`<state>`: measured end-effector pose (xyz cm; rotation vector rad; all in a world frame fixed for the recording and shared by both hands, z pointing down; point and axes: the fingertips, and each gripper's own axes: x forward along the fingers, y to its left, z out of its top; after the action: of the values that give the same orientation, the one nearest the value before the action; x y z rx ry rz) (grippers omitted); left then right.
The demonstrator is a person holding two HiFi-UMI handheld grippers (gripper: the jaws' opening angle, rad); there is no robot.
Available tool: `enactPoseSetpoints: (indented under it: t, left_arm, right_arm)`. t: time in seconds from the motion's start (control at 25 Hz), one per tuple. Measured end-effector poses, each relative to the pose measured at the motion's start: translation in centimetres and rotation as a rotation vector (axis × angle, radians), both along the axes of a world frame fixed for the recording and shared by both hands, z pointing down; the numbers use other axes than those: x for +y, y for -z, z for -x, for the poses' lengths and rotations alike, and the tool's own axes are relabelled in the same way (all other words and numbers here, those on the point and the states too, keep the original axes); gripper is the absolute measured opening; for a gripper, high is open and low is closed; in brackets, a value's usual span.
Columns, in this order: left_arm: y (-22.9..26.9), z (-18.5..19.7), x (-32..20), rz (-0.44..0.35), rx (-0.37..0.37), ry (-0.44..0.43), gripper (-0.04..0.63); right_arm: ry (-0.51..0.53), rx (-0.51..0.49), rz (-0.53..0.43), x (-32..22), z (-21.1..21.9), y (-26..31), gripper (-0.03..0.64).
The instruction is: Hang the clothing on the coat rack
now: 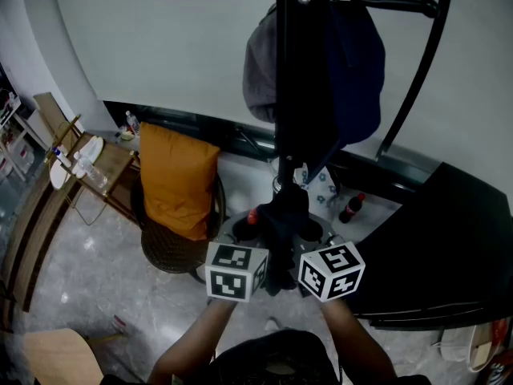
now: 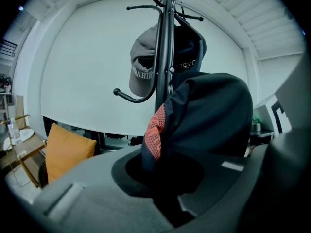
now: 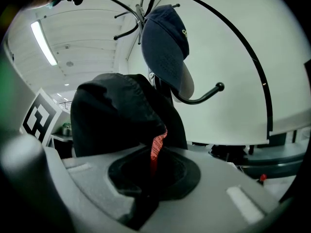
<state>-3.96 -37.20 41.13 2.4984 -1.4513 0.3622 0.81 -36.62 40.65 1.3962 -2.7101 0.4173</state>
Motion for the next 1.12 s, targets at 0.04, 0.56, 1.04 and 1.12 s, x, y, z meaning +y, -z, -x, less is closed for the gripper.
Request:
enactPoseSetpoints:
  t: [0.04, 0.56, 1.04, 1.12]
  left_arm:
    - [-0.1, 0.0, 0.0, 0.002, 0.0, 0.0, 0.029]
    - [-0.9, -0.1, 0.0, 0.011, -0.002, -0.01, 0.029]
    - [-2.3, -0.3, 0.8, 0.036, 0.017, -0.017, 0.029]
    - [-2.4, -0.2, 0.9, 0.038, 0.014, -0.015, 0.029]
  right_arm:
    - [0.0, 0.001, 0.002, 0.0, 0.0, -0.1, 0.026]
    - [0.003, 0.004, 0.018, 0.2, 0.2, -1.0, 0.026]
    - [-0.012, 0.001, 0.033, 0.8, 0.2, -2.2, 0.026]
    - [-0.015, -0.001, 0.036, 0.9, 0.2, -2.4, 0.027]
